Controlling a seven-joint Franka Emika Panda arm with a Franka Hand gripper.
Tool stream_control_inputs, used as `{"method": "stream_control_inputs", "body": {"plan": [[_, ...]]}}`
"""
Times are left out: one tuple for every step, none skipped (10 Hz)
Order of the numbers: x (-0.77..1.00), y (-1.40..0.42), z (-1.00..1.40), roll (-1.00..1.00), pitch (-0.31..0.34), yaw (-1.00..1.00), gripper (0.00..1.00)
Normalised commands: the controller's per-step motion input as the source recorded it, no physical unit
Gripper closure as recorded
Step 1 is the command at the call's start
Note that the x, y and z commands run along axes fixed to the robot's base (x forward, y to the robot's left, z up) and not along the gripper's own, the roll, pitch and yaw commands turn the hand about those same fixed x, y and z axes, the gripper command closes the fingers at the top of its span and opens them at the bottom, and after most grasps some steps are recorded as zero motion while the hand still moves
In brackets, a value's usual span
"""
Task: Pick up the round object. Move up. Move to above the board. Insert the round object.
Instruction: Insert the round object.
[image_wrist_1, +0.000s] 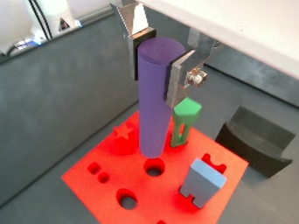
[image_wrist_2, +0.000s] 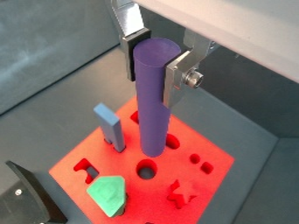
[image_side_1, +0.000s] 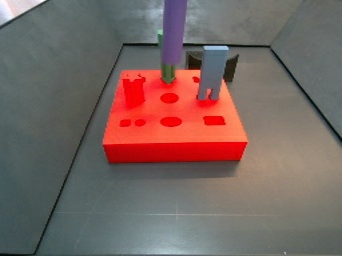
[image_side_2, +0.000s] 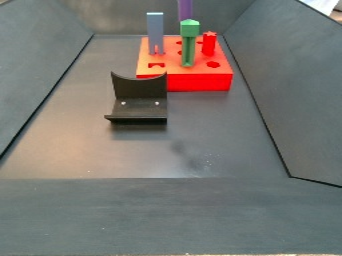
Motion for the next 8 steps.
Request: {"method": "stream_control_inputs", "body": {"plan": [[0.00,0.07,-0.73,0.05,-0.161,-0.02,1.00],[0.03,0.07,-0.77,0.04,-0.179,-0.01,1.00],[0.07,0.05,-0.67,0.03,-0.210,0.00,1.00],[0.08,0.07,-0.57,0.05,-0.189,0.00,1.00],[0.13,0.09,-0.47,0.07,-0.127,0.00,1.00],[0.17,0.06,-0.40,0.04,-0.089,0.00,1.00],[0.00,0.06,-0.21,0.00,-0.074,-0.01,1.00],[-0.26,0.05,-0.04,0.00,-0.053,0.00,1.00]]}}
